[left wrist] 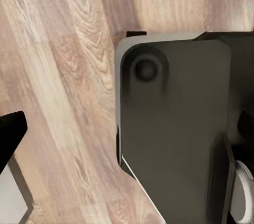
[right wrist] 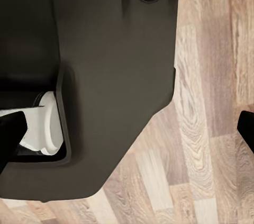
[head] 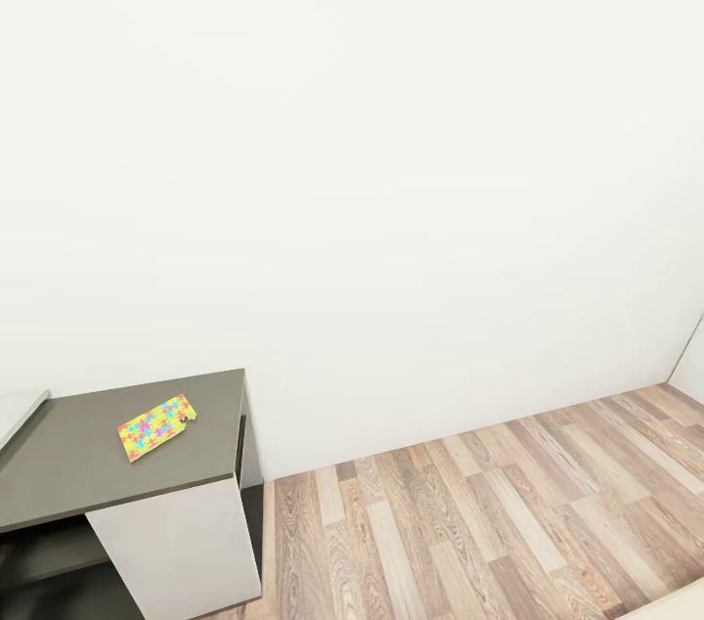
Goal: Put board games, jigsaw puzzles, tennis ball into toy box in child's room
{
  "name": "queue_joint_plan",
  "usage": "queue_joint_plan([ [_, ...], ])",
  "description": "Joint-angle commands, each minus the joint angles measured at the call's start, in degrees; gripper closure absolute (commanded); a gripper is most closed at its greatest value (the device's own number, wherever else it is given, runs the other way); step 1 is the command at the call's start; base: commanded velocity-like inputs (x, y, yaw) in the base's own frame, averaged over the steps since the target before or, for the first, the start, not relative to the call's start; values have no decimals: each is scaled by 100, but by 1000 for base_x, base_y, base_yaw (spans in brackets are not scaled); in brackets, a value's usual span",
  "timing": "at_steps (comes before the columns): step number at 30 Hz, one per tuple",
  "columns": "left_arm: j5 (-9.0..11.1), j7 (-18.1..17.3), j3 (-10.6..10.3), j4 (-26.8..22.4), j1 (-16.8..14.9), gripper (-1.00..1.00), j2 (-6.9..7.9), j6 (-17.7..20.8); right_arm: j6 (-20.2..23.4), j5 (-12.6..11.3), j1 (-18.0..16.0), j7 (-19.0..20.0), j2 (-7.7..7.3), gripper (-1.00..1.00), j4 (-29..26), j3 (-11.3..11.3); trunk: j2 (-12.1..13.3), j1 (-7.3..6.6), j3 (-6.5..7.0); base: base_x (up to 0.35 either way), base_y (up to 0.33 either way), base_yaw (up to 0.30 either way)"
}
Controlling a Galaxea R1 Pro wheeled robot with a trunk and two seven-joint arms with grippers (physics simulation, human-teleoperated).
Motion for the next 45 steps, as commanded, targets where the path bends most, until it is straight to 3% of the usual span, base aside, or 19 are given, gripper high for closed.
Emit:
queue_joint_plan([
  [1,5,-4,1,-59,-68,-100,19,100,-56,-2,-1,3,12,-100,-22,-2,-3,2,-2,0,0,0],
  [8,38,-35,17,-178,-615,-100,129,931,-496,-20,-4,34,134,-100,-391,-13,-3,2,-2,0,0,0],
  [12,52,-50,32,-274,-1010,-100,162,1379,-440,-10,-78,58,181,-100,-767,-10,-3,2,-2,0,0,0],
  [17,66,-64,45,-573,-1491,-100,178,2134,273,-17,-342,69,197,-100,-1575,-11,-3,2,-2,0,0,0],
  [22,70,-139,60,-1451,-1732,-100,208,3162,1550,-27,-461,62,251,-100,-3152,-16,-3,2,-2,0,0,0],
  [23,70,-252,63,-1798,-1755,-100,213,3444,2078,-35,-473,59,290,-100,-3748,-17,-3,2,-2,0,0,0],
  [25,70,-430,67,-2148,-1770,-100,229,3713,2619,-50,-480,54,319,-100,-4370,-17,-3,2,-2,0,0,0],
  [26,70,-666,69,-2495,-1779,-100,265,3983,3134,-75,-486,53,339,-100,-4996,-17,-3,2,-2,0,0,0],
  [28,70,-941,70,-2839,-1787,-100,319,4255,3582,-120,-495,52,352,-100,-5584,-18,-3,2,-2,0,0,0],
  [29,70,-1246,71,-3195,-1792,-100,383,4536,3949,-183,-523,46,360,-100,-6109,-21,-3,2,-2,0,0,0],
  [31,67,-1562,74,-3568,-1795,-100,455,4822,4238,-262,-567,41,356,-100,-6562,-28,-3,2,-2,0,0,0],
  [35,63,-2495,210,-4755,-1796,-100,737,5591,4919,-527,-809,32,316,-100,-7505,-134,-3,2,-2,0,0,0],
  [39,57,-3199,586,-5546,-1796,-100,929,5975,5475,-637,-1040,37,302,-100,-7952,-332,-3,2,-2,0,0,0],
  [40,54,-3460,786,-5759,-1796,-100,986,6049,5621,-658,-1096,43,297,-100,-8071,-423,-3,2,-2,0,0,0],
  [45,28,-4145,1386,-6047,-1789,-100,1117,6139,5844,-689,-1160,58,285,-100,-8438,-623,-3,2,-2,0,0,0],
])
